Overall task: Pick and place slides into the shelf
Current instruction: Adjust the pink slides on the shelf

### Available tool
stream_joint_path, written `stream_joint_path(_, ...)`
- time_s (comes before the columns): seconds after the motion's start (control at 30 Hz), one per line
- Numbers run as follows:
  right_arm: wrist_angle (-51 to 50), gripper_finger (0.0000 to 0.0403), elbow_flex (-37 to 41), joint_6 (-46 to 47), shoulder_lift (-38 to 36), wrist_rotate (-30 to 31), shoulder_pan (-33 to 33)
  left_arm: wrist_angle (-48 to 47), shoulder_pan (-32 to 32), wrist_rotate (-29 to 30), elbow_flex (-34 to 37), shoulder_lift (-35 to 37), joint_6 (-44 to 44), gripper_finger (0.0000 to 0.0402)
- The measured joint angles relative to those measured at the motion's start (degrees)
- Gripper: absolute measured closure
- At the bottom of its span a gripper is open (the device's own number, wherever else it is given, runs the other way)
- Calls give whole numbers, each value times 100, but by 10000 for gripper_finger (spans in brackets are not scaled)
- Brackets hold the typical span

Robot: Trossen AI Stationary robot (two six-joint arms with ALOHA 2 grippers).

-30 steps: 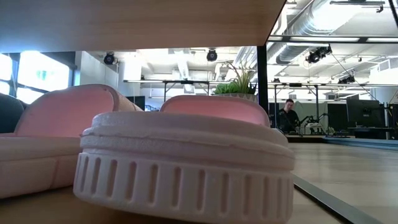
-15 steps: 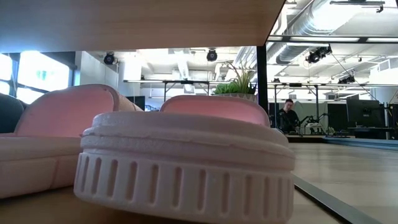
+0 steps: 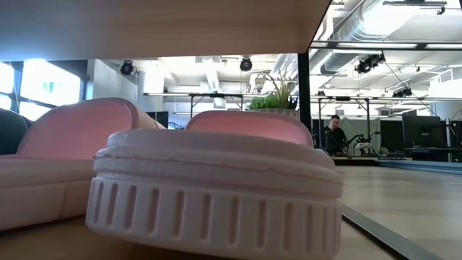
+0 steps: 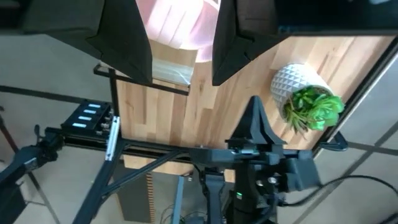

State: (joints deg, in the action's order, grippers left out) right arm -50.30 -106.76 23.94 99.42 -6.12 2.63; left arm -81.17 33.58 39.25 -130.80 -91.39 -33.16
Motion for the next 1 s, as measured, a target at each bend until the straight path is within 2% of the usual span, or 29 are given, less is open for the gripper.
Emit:
stream_joint_path(0.4, -4, 402, 0, 0, 2, -2, 0, 77, -490, 88, 0, 4, 763, 252)
stream_joint_path(0.7, -4, 402, 0, 0, 2, -3, 0, 55, -1023, -261, 0, 4, 787, 252)
stream_joint_path(1.0, -4, 402, 0, 0, 4, -3, 0, 55, -1151, -383, 0, 4, 791, 252)
